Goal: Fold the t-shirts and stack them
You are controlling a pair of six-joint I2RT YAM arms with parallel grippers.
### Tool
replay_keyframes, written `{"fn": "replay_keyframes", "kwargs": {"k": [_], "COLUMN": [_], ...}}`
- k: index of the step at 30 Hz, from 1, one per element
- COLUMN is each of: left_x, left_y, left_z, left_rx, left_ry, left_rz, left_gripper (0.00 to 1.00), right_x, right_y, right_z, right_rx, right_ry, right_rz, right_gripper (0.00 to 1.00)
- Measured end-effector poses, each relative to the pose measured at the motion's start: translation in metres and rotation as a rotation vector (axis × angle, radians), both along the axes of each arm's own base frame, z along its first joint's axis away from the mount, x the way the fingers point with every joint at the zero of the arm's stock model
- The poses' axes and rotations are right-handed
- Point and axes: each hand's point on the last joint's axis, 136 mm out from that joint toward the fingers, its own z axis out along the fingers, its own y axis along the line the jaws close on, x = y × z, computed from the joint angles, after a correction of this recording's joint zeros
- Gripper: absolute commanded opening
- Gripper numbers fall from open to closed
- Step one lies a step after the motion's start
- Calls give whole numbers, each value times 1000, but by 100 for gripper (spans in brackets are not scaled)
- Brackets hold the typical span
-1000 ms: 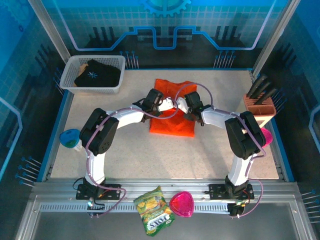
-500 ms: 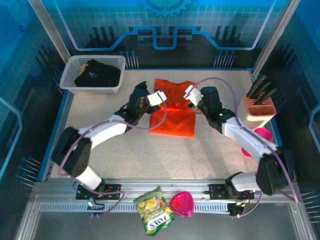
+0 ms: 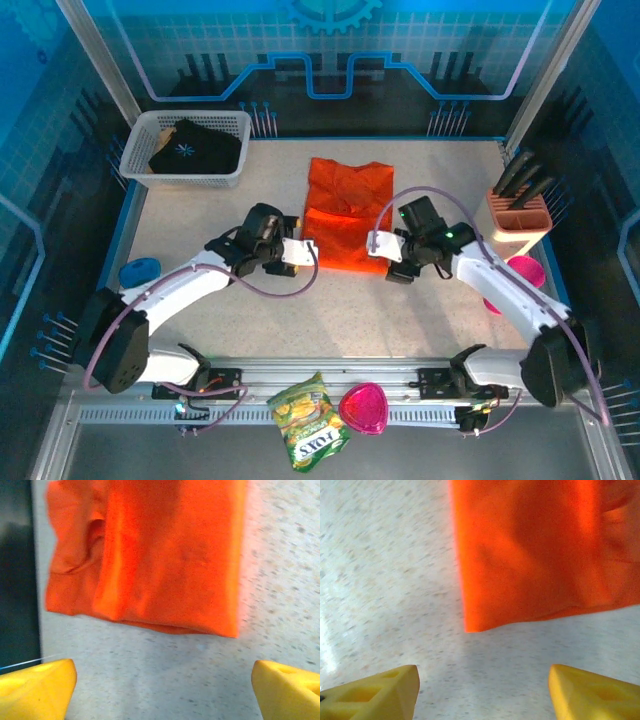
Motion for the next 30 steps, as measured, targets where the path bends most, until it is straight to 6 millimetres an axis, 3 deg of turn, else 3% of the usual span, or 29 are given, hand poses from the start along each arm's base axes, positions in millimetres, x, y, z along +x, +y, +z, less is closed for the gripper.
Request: {"fn": "replay_keyframes", "kwargs": {"k": [5,8,18,30], "left_x": [-5,-10,-13,-1], "left_y": [-2,-3,-10,-17], "left_z": [-22,-32,-53,-91], "left_rx": [62,77,125,186], "left_ry": [110,149,244,348], "left_rz": [-28,-43,-85,-88], "left_gripper": [84,85,84,80], "right_x": [-7,-7,22,26], "right_y": [3,3,19,21], "right_z": [-44,-58,-70,-93], "right_rx": [-86,-108,-103,-132], "right_ry": [155,193,186,244], "right_rz": [45,54,74,81], "right_gripper": [70,70,69,67]}}
